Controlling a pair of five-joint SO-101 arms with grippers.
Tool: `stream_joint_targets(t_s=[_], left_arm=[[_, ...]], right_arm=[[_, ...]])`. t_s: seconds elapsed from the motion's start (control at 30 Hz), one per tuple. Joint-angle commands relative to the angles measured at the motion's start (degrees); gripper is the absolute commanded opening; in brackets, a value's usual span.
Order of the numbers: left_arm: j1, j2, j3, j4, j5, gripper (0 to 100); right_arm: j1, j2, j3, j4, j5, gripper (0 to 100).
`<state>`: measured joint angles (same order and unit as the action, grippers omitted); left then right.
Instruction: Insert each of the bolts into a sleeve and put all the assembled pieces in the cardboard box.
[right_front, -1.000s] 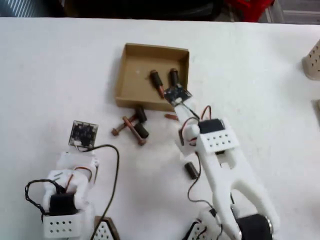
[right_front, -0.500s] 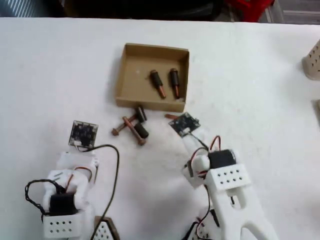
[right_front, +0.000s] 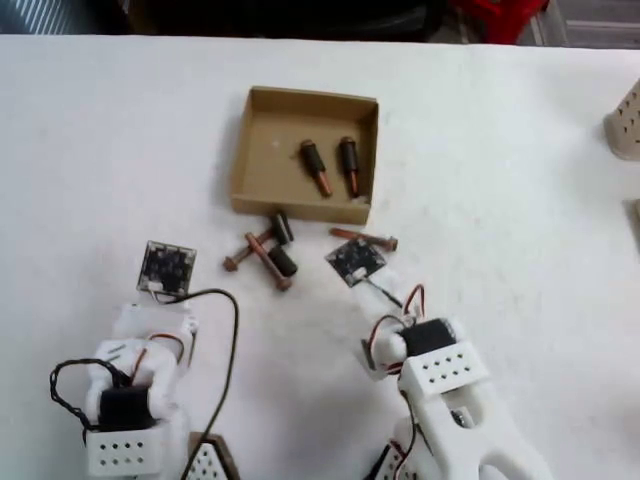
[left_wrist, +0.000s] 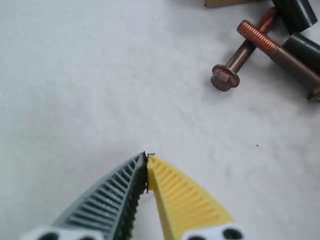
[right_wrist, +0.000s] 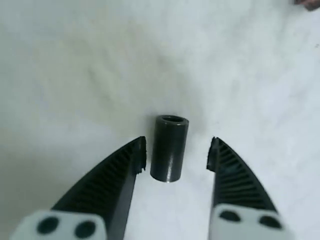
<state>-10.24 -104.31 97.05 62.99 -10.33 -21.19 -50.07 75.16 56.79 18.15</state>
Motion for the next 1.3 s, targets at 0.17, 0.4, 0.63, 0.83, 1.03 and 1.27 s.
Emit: stream_joint_targets(t_s=[0.17,0.4,0.63,0.83,1.03,1.27], left_arm=[[-0.66,-0.57,-0.09,0.26,-0.44,2],[-0.66,-0.57,-0.09,0.26,-0.44,2],[-0.66,-0.57,-0.09,0.26,-0.44,2],[-0.66,-0.57,-0.09,0.26,-0.44,2],[-0.66,-0.57,-0.09,0.0,-0.44,2],[-3.65,-0.57,-0.09,-6.15,0.09,2]], right_arm=[[-0.31,8.13,-2.02,-3.65,-0.79,18.3],[-0.31,13.32,-4.57,-4.0,-0.88,9.6],[-0.31,13.41,-4.57,-5.23,-0.79,4.9],[4.0,9.45,-7.47,-1.19,-0.7,1.6],[12.35,4.44,-7.91,-3.56,-0.79,1.7],[20.09,4.44,-4.4,-12.62,-0.79,1.7]])
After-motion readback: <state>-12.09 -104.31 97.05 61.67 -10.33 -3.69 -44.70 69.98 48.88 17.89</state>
